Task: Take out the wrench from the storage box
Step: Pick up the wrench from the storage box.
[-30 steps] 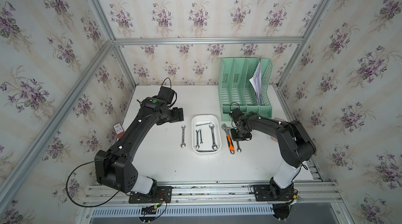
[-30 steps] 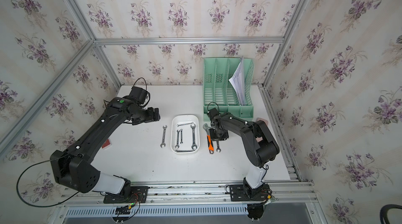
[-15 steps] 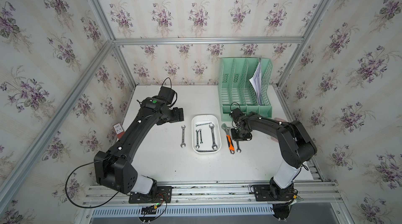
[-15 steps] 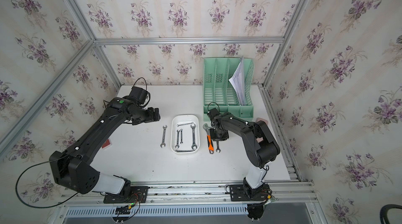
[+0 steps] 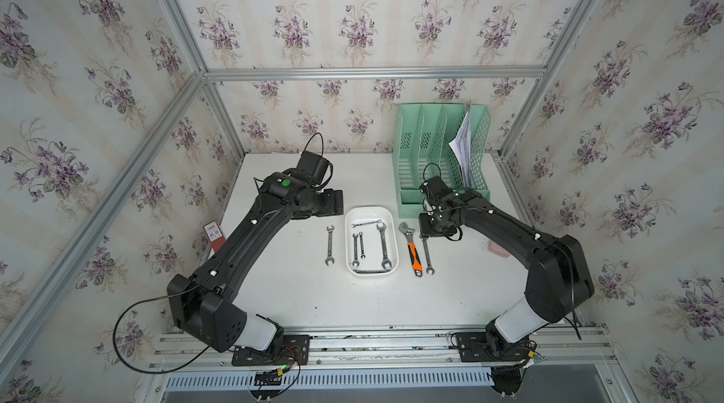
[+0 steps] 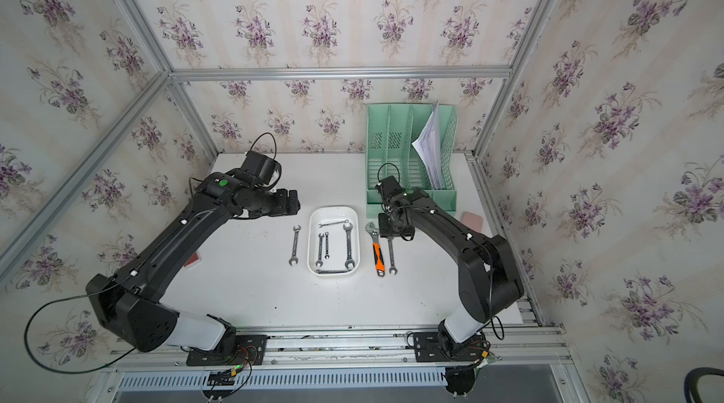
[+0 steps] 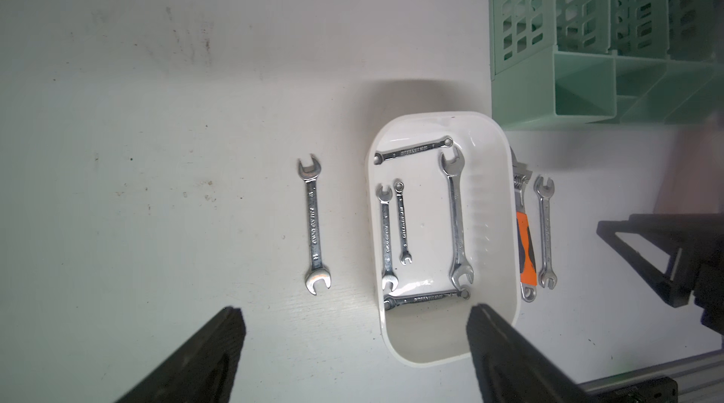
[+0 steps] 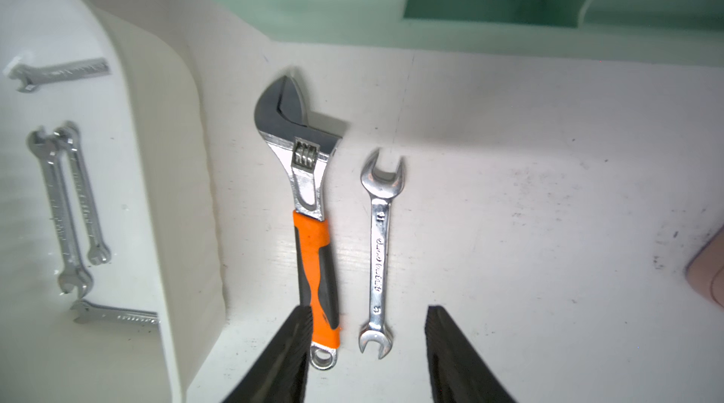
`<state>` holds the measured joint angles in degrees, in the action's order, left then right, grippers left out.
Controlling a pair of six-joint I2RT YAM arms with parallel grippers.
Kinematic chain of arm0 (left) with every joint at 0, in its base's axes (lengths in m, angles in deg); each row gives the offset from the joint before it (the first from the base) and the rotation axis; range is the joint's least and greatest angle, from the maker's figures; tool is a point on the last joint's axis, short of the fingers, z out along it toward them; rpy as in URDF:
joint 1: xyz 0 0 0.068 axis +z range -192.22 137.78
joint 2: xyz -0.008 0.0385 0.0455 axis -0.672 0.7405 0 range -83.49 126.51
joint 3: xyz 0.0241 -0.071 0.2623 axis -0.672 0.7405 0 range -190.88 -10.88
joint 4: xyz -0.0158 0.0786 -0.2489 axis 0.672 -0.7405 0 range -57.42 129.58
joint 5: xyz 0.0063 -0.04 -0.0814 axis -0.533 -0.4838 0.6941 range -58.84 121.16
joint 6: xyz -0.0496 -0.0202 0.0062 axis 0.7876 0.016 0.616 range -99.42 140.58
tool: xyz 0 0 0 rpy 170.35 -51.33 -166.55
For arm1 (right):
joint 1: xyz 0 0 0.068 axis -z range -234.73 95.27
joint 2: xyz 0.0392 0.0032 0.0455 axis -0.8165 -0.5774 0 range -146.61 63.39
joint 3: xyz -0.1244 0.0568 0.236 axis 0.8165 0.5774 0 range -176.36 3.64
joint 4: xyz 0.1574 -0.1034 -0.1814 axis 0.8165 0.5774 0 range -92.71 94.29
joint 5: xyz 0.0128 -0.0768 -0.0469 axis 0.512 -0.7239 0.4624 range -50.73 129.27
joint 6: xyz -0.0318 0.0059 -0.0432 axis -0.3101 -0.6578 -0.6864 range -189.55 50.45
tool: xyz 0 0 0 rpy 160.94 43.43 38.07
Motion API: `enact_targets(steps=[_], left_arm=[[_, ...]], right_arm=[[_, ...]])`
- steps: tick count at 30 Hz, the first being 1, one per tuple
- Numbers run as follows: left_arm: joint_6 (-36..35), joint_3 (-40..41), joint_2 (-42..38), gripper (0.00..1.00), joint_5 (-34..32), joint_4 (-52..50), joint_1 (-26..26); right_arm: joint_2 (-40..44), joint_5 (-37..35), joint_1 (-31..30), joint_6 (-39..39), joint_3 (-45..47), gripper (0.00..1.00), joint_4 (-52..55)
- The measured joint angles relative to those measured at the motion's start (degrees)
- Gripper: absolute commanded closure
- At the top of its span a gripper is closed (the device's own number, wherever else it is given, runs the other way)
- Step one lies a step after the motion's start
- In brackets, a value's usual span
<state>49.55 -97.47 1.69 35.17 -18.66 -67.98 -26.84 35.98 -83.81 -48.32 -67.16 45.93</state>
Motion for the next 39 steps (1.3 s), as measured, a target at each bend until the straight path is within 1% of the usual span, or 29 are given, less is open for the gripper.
enact_targets(steps=[4, 7, 13, 18, 23, 24, 25, 27, 31, 32, 33, 39], left_arm=[[0.3, -4.1, 4.8, 0.12, -1.1, -0.4, -6.2], [1.3, -6.4, 7.8, 0.13, -2.7, -0.6, -10.1], [3.4, -8.6, 13.9, 0.17, -4.4, -0.9, -14.3], [4.3, -8.9, 19.6, 0.21, -3.9, -0.6, -15.7], [5.4, -8.9, 24.5, 0.29, -3.3, 0.7, -16.0], [5.6, -9.0, 25.5, 0.32, -3.0, 0.8, -16.1], [5.9, -9.1, 26.5, 0.37, -2.5, 1.0, -16.2], [6.2, -9.2, 28.2, 0.44, -2.0, 1.9, -16.3], [7.0, -9.6, 31.9, 0.44, -0.6, 3.6, -16.8], [7.3, -9.6, 32.6, 0.48, -0.4, 4.0, -17.0], [7.6, -9.9, 33.5, 0.50, 0.0, 4.2, -17.1], [8.8, -11.9, 38.0, 0.52, 0.3, 6.1, -18.2]], right_arm=[[5.6, -0.9, 0.0, 0.2, -0.6, 0.48, -0.1], [8.0, -1.7, 0.0, 0.9, -0.6, 0.48, -0.3], [11.0, -2.2, 0.1, 1.3, 1.5, 0.47, -1.2], [11.6, -2.2, 0.1, 1.7, 3.6, 0.47, -1.6], [11.8, -2.2, 0.1, 1.8, 4.3, 0.46, -2.1], [11.8, -2.1, 0.1, 1.9, 4.3, 0.46, -2.1], [11.9, -2.1, 0.1, 2.0, 4.4, 0.46, -2.1], [12.2, -1.9, 0.1, 2.4, 4.7, 0.46, -2.3], [12.3, -1.7, 0.1, 2.6, 4.9, 0.46, -2.4], [12.3, -1.7, 0.1, 2.7, 5.0, 0.46, -2.4], [12.3, -1.7, 0.1, 2.8, 5.1, 0.46, -2.4], [12.6, -1.4, 0.1, 2.8, 5.6, 0.45, -2.3]])
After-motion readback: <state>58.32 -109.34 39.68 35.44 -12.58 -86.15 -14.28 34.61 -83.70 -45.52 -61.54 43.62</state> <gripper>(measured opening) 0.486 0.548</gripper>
